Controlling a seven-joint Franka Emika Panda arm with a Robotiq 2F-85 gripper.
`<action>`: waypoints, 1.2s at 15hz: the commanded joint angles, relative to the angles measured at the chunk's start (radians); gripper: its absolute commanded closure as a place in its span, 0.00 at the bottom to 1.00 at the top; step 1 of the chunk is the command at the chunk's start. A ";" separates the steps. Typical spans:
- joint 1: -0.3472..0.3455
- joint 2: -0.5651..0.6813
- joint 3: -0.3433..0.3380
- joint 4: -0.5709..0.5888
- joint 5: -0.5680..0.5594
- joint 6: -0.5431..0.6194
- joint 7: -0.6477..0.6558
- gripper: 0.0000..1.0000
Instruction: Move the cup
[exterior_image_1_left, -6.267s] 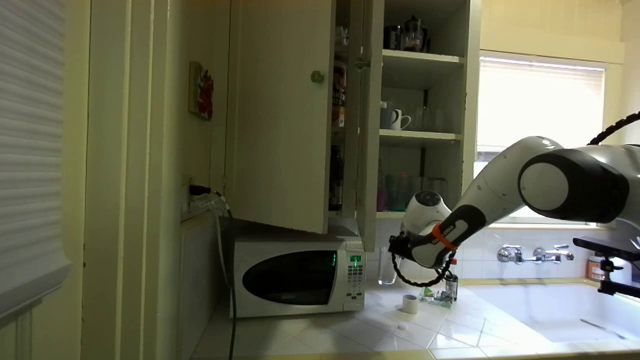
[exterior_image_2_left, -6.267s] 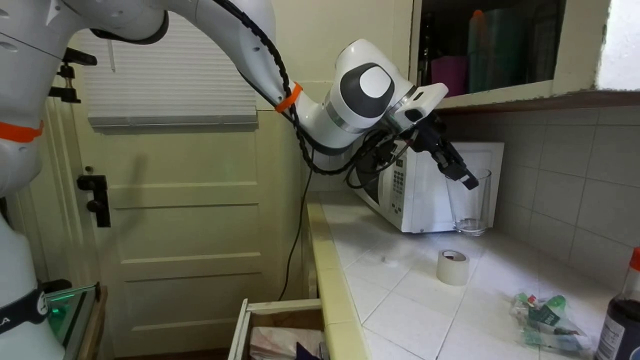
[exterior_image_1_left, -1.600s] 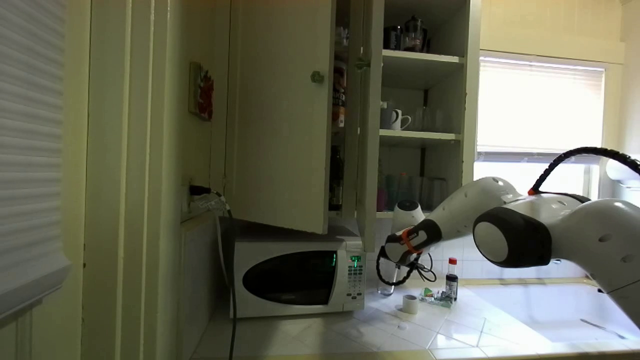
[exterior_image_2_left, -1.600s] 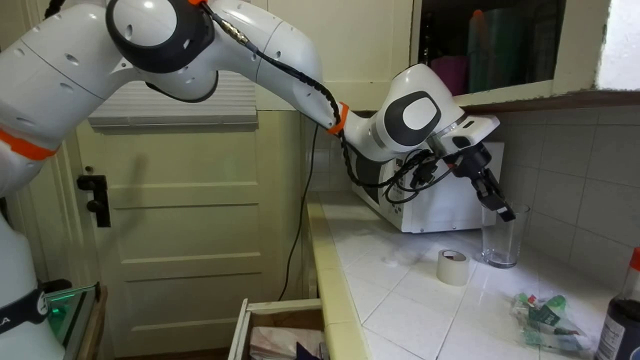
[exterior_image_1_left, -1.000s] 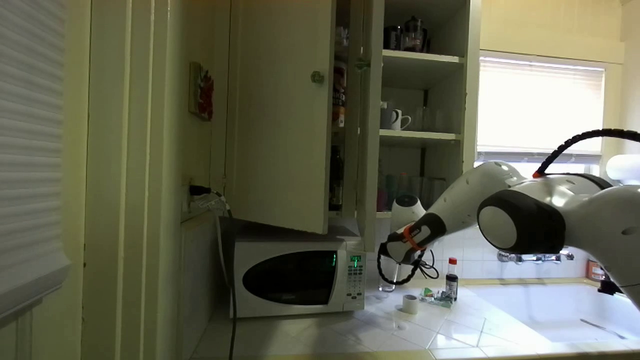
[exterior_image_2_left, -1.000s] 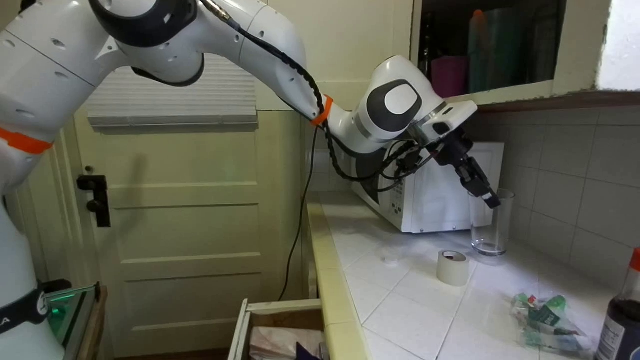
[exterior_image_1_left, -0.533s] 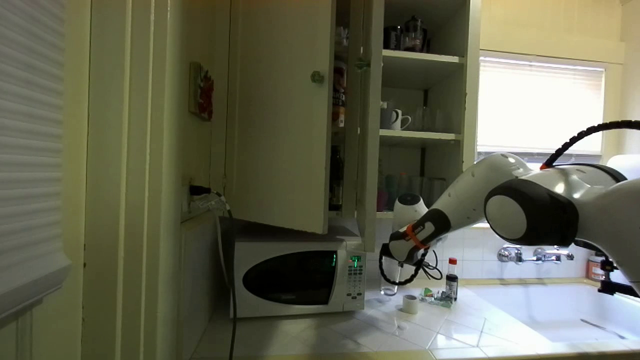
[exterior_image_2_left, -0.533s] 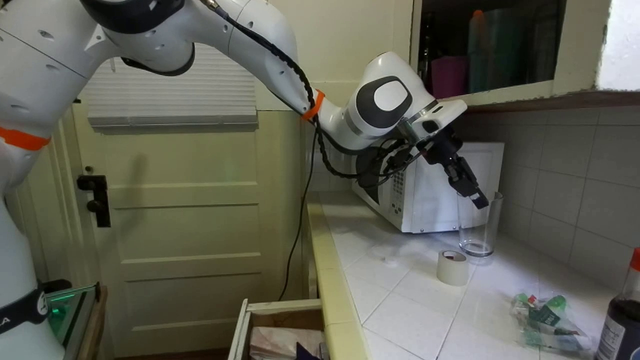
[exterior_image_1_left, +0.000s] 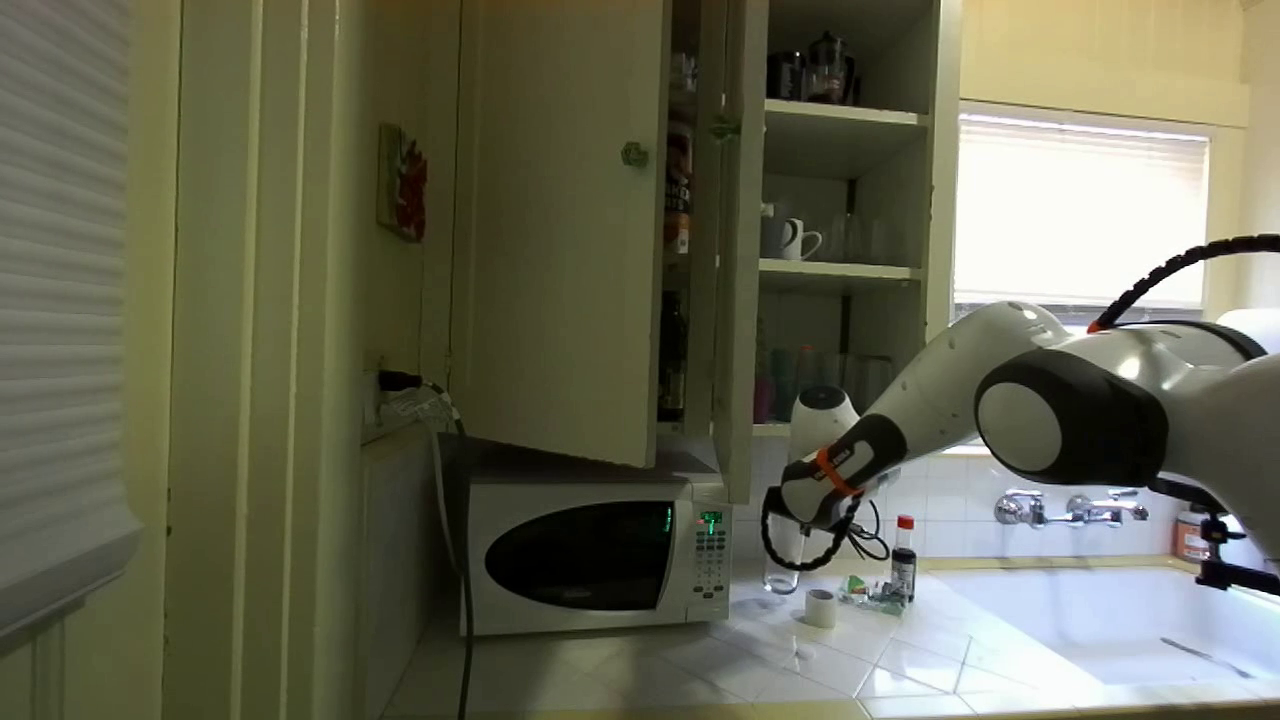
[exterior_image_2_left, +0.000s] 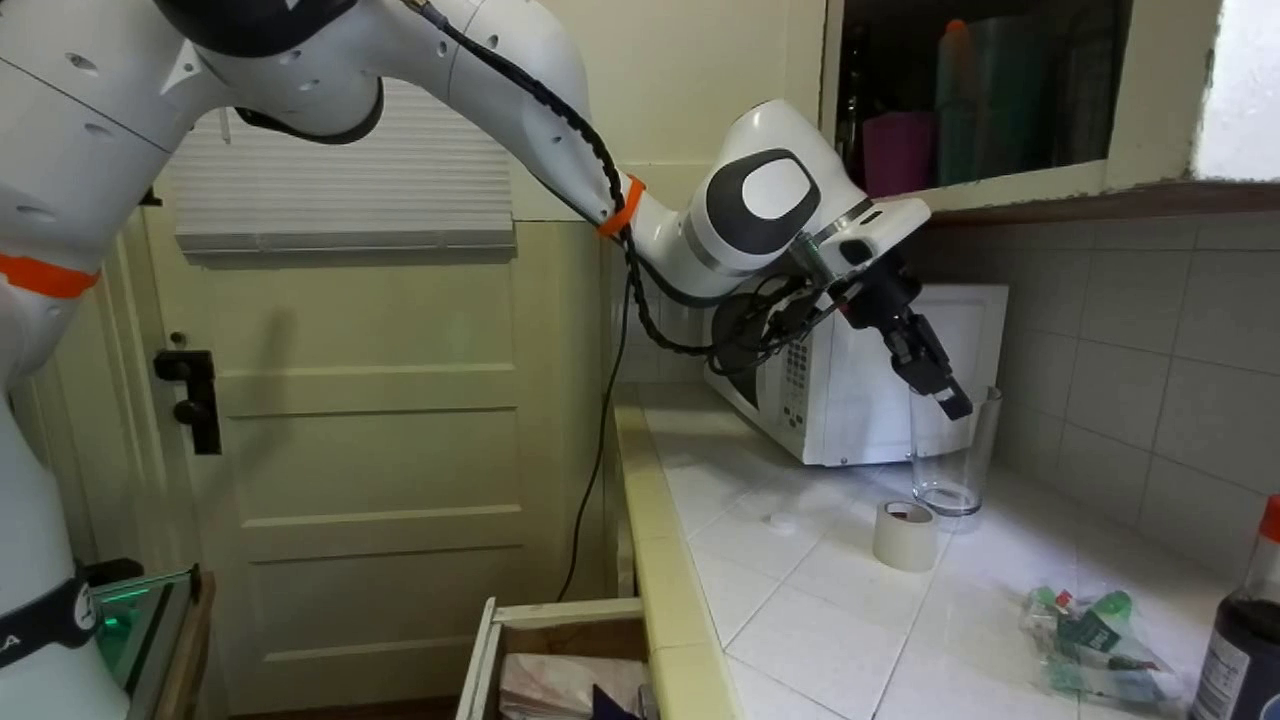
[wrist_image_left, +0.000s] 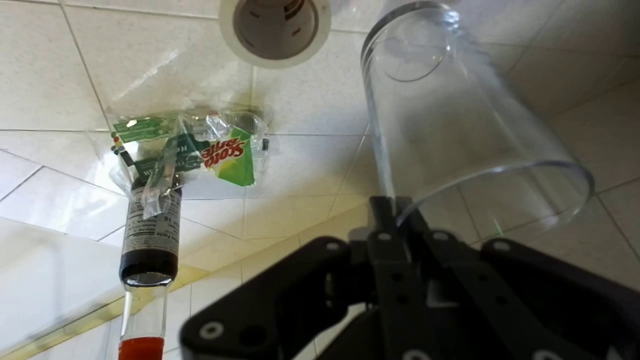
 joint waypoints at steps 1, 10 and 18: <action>0.011 -0.021 -0.005 -0.010 0.002 -0.011 0.013 0.98; 0.002 -0.003 0.020 0.013 0.014 -0.035 -0.005 0.98; -0.001 0.013 0.032 0.023 0.015 -0.061 -0.009 0.98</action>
